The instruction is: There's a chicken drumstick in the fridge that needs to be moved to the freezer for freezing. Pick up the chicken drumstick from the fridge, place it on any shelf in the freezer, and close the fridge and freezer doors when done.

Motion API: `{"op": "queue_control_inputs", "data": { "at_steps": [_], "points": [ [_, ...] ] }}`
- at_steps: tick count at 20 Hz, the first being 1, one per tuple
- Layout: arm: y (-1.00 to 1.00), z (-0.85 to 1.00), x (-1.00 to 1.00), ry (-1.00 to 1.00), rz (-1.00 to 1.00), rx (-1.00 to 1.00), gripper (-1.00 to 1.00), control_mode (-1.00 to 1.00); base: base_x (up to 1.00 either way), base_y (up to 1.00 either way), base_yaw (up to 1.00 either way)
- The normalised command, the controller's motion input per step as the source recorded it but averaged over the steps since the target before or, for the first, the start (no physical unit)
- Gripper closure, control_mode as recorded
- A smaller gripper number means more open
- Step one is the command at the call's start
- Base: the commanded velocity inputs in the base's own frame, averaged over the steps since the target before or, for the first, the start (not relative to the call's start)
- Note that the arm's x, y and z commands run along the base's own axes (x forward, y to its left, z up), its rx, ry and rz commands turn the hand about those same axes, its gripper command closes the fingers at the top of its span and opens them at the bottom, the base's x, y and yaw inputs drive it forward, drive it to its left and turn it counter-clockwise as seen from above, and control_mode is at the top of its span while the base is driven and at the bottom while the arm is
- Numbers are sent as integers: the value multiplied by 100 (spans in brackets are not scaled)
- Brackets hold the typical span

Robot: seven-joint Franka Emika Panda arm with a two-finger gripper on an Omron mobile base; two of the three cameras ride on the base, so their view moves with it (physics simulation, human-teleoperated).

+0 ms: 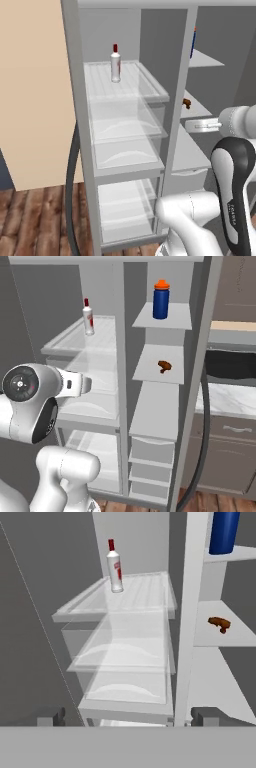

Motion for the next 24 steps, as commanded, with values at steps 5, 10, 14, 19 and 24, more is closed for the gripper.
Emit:
{"op": "queue_control_inputs", "data": {
  "at_steps": [5,10,14,19,24],
  "points": [
    [0,0,0,0,0,0,-100,100,-1,-13,0],
    [0,0,0,0,0,0,-100,100,0,-30,0],
    [0,0,0,0,0,0,-100,100,1,-35,0],
    [0,0,0,0,0,0,-100,100,-15,-14,2],
    [0,0,0,0,0,0,-100,100,-66,-1,2]
  ]
}}
